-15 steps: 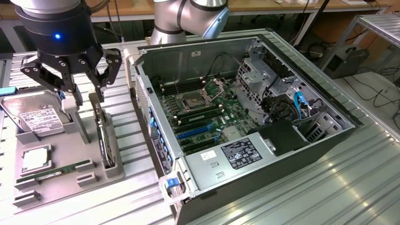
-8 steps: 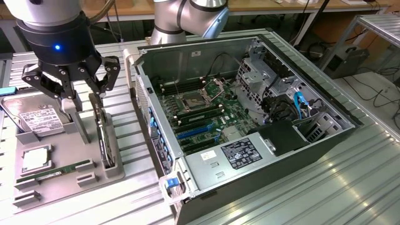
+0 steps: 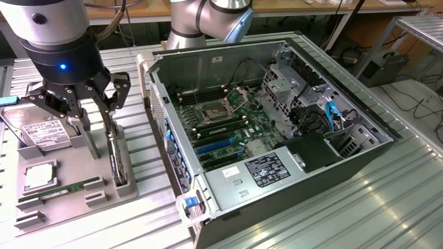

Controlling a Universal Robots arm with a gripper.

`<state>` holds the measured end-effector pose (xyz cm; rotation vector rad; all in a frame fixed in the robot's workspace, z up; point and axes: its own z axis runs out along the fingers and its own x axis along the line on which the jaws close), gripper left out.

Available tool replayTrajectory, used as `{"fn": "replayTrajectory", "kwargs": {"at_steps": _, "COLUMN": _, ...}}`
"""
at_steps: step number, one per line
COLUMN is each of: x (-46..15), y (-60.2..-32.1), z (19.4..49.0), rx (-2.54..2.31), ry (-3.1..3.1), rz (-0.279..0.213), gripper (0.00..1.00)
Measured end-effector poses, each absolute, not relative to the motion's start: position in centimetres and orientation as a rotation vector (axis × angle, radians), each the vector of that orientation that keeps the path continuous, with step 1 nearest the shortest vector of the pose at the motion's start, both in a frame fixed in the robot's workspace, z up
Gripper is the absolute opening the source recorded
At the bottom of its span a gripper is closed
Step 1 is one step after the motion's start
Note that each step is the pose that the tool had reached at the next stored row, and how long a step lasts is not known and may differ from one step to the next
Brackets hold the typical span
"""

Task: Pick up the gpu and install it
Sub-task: 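Pick up the gpu and move the gpu toward the slot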

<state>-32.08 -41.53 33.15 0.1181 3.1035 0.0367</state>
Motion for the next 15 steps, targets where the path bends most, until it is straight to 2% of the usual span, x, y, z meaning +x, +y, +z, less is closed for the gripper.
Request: {"fn": "replayTrajectory", "kwargs": {"at_steps": 15, "x": -32.1, "y": -41.6, "z": 30.2, "rx": 0.18, "ry": 3.094, "rz": 0.036, "gripper": 0.42}}
